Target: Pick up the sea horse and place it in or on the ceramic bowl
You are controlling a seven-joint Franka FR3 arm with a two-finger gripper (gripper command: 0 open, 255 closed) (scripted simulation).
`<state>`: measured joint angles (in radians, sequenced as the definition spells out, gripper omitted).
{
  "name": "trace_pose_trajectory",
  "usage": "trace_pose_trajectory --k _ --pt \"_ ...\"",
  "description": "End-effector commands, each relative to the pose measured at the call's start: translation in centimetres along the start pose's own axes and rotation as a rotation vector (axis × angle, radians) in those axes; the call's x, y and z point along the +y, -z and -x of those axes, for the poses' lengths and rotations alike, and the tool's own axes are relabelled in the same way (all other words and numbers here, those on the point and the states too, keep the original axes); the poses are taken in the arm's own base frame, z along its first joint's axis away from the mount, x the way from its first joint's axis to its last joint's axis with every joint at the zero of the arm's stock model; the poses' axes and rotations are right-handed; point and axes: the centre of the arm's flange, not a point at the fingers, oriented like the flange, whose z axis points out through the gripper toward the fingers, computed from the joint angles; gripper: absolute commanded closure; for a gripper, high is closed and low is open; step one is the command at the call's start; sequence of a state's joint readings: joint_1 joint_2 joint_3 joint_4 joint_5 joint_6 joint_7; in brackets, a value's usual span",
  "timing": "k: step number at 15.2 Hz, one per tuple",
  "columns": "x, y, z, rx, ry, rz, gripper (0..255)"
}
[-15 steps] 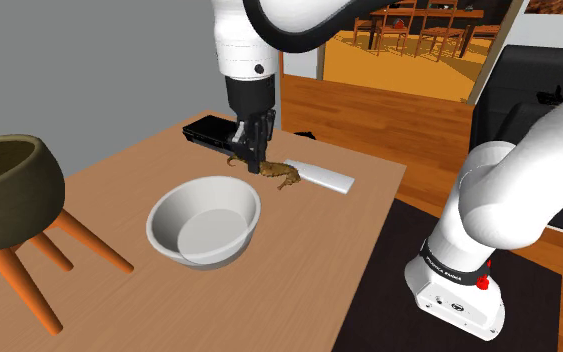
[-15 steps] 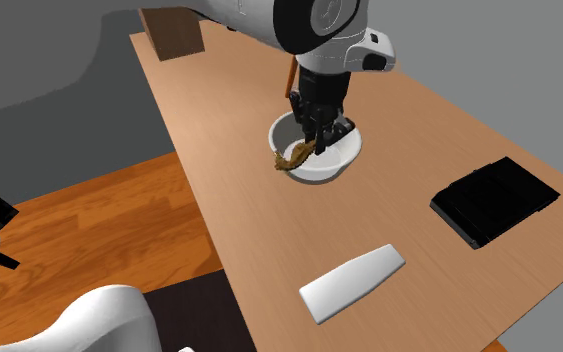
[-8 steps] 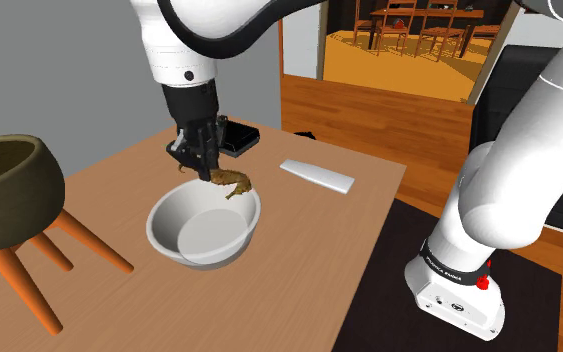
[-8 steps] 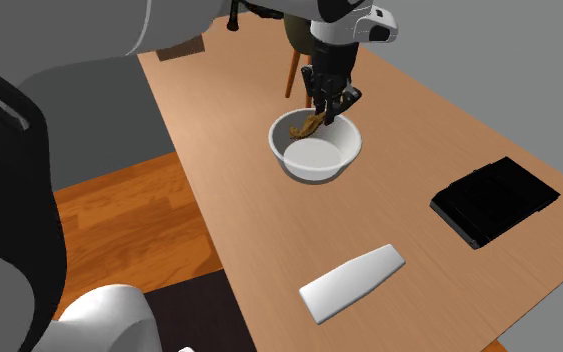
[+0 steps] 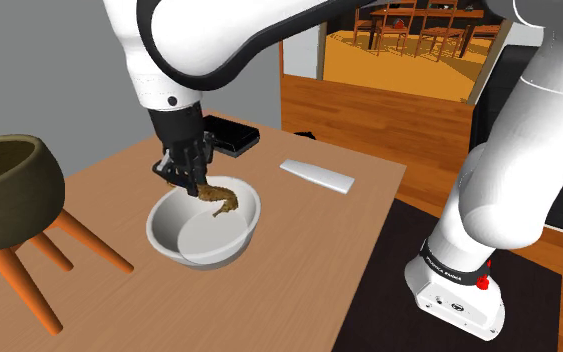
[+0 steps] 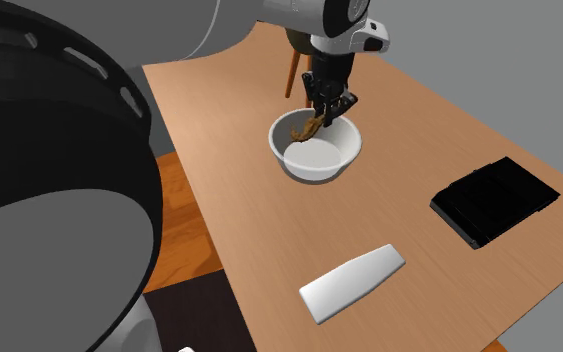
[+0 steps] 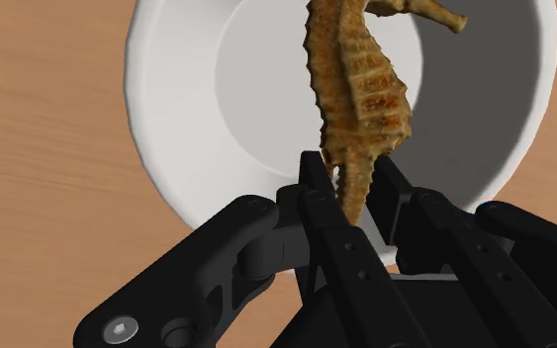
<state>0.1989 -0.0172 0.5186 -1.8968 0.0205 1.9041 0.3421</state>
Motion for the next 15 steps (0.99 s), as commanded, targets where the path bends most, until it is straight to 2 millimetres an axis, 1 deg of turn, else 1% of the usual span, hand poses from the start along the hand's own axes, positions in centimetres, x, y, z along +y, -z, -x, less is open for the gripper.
trace_pose_trajectory --k 1,6,7,15 --pt "0.0 -1.1 0.0 0.001 0.000 0.000 255" --pt "0.1 -3.8 0.0 0.001 0.000 0.000 255" --pt "0.1 -4.6 0.0 0.001 0.000 0.000 255" --pt "0.1 -4.6 0.0 0.001 0.000 0.000 255"
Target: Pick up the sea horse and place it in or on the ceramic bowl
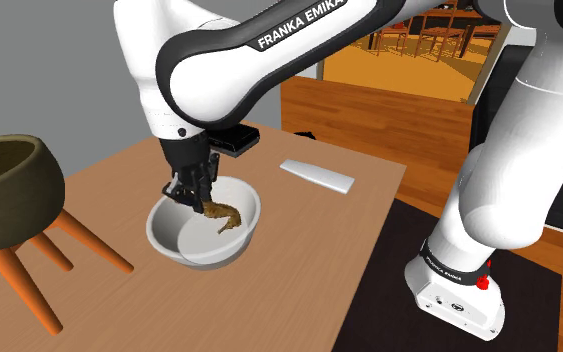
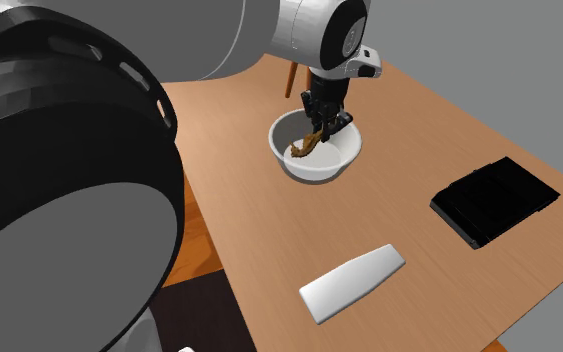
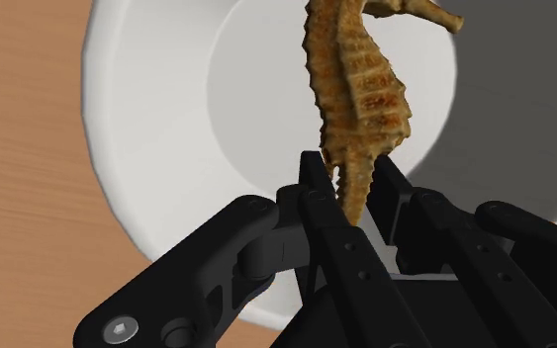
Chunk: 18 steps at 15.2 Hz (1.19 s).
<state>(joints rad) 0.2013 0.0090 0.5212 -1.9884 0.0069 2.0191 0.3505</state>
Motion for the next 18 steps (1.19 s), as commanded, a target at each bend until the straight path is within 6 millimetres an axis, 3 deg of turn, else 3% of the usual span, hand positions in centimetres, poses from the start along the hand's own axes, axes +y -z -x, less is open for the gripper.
trace_pose_trajectory --k 1,6,10,18 --pt "0.0 0.0 0.0 0.000 0.000 0.000 0" --pt "0.0 0.0 0.0 0.000 0.000 0.000 0" --pt "0.0 5.0 0.0 0.000 0.000 0.000 0" --pt "0.0 5.0 0.0 0.000 0.000 0.000 0"
